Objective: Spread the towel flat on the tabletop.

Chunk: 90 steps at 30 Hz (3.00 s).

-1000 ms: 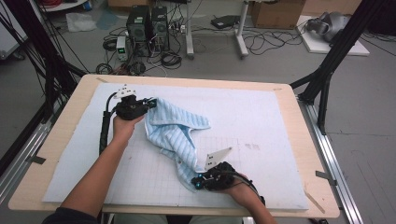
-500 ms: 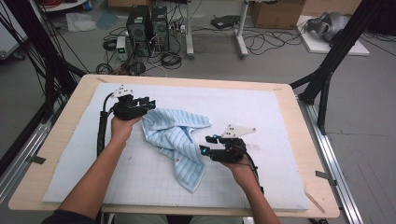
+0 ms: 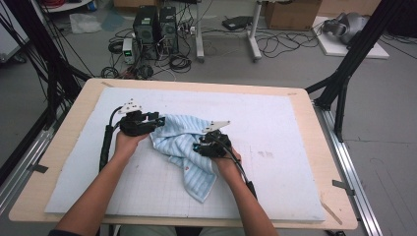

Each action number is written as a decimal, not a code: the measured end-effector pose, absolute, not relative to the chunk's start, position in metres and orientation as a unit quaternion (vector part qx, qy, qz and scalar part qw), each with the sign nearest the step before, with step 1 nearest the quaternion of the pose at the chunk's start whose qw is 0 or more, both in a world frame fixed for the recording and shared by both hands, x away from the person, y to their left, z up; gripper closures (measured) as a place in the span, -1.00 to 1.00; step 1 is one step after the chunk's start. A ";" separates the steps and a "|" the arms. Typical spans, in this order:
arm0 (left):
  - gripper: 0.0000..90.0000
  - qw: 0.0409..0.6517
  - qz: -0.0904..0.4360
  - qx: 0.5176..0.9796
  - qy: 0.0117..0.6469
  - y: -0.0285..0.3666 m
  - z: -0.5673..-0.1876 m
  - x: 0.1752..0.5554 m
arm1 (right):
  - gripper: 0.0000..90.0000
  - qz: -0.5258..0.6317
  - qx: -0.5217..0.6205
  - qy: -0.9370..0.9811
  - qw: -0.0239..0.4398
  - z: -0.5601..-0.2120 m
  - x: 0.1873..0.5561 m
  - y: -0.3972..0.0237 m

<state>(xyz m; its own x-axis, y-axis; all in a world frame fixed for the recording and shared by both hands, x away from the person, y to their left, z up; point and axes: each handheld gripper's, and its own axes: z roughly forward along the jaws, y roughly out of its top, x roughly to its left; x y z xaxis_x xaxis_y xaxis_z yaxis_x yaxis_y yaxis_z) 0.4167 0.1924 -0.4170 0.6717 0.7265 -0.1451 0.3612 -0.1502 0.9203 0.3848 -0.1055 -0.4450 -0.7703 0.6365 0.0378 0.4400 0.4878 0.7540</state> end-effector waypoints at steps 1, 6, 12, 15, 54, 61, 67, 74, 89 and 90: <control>0.20 0.538 0.170 0.739 0.368 0.192 -0.417 0.417 | 0.70 0.396 0.313 0.854 0.124 -0.446 0.385 -0.106; 0.10 0.533 0.164 0.749 0.358 0.183 -0.417 0.415 | 0.85 0.372 0.299 0.866 0.151 -0.439 0.379 -0.112; 0.09 0.519 0.159 0.775 0.325 0.168 -0.420 0.410 | 0.84 0.400 0.294 0.861 0.110 -0.432 0.357 -0.153; 0.08 0.529 0.157 0.779 0.296 0.156 -0.420 0.407 | 0.83 0.399 0.306 0.856 0.117 -0.430 0.349 -0.175; 0.83 0.491 0.182 0.755 0.394 0.129 -0.398 0.480 | 0.04 0.464 0.371 0.795 0.126 -0.425 0.347 -0.220; 0.82 0.477 0.185 0.736 0.443 0.143 -0.409 0.496 | 0.03 0.464 0.371 0.795 0.122 -0.427 0.347 -0.220; 0.02 0.467 0.179 0.736 0.457 0.143 -0.417 0.495 | -0.06 0.456 0.375 0.795 0.136 -0.428 0.349 -0.219; -0.03 0.497 0.180 0.724 0.443 0.159 -0.409 0.474 | 0.14 0.473 0.348 0.791 0.170 -0.418 0.356 -0.208; -0.11 0.494 0.183 0.751 0.398 0.173 -0.419 0.432 | 0.50 0.316 0.301 0.873 0.216 -0.436 0.429 -0.140; -0.11 0.494 0.183 0.751 0.398 0.174 -0.420 0.431 | 0.50 0.316 0.301 0.873 0.216 -0.436 0.429 -0.140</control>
